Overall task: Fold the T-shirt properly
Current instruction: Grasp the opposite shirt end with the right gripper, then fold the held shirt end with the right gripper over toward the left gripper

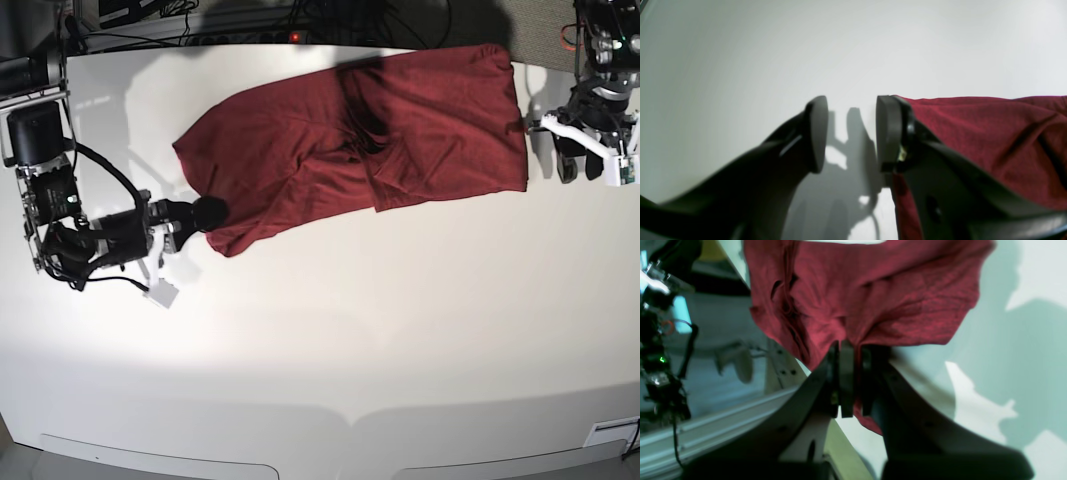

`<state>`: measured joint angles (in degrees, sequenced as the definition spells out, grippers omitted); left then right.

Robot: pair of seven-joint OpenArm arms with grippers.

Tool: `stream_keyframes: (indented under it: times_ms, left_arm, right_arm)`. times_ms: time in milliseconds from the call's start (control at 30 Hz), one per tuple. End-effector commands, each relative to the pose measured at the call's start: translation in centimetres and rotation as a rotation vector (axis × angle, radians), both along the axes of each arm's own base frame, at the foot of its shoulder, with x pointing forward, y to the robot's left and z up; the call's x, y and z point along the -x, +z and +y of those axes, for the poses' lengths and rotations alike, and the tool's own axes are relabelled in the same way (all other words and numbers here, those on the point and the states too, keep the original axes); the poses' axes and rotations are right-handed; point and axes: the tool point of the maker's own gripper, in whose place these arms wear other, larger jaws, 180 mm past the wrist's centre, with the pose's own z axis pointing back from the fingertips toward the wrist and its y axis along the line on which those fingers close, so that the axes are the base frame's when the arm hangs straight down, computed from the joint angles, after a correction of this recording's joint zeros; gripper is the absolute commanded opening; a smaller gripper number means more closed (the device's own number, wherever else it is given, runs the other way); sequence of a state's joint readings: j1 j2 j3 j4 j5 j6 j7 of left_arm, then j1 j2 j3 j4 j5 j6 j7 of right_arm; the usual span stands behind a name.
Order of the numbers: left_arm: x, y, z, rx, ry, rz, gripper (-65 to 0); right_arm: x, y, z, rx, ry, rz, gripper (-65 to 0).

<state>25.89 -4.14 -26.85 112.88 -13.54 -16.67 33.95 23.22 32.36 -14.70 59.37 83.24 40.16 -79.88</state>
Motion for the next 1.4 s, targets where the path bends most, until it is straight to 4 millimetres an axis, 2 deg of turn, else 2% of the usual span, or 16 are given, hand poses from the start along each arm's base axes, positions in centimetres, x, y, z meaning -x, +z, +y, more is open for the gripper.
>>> stream_keyframes:
  times_ms: [0,133,300,567,667,733,967,1133,1300,1367]
  left_arm:
    - [-0.1,0.9,0.0,-0.013,-0.012,-0.033,-42.2]
    - [1.1,0.2,0.2,-0.037,-0.017,-0.004,-42.2]
    - [2.9,-0.7,0.7,-0.072,-0.018,0.015,-42.2]
    - [5.7,-6.0,1.7,-0.022,0.024,0.126,-42.2]
    - [6.3,-7.7,0.8,0.017,-0.025,0.155,-42.3]
    - [6.3,-8.8,0.0,0.05,-0.066,0.165,-42.3]
    - [5.0,-12.2,0.1,0.121,-0.025,0.204,-42.3]
    - [3.6,-13.3,-1.5,0.181,-0.091,0.216,-42.3]
    - [3.2,-14.1,-1.4,0.159,-0.104,0.24,-42.2]
    - [3.2,-14.1,-1.3,0.148,-0.108,0.244,-42.3]
  right_arm:
    - [-1.2,1.9,0.0,-0.021,0.001,-0.053,-65.0]
    - [-1.3,2.7,2.4,-0.058,0.045,-0.093,-65.0]
    - [-1.2,3.8,7.1,-0.153,0.102,-0.127,-65.0]
    - [-0.5,5.5,15.0,-0.334,0.17,-0.133,-65.0]
    - [-0.2,6.3,17.4,-0.388,0.19,-0.134,-65.0]
    - [0.1,6.8,18.8,-0.423,0.203,-0.134,-65.0]
    - [1.0,8.4,23.3,-0.506,0.248,-0.138,-65.0]
    - [1.8,9.9,26.5,-0.567,0.281,-0.142,-65.0]
    - [3.0,10.5,29.7,-0.575,0.32,-0.145,-65.0]
    - [3.3,9.7,29.7,-0.547,0.32,-0.14,-65.0]
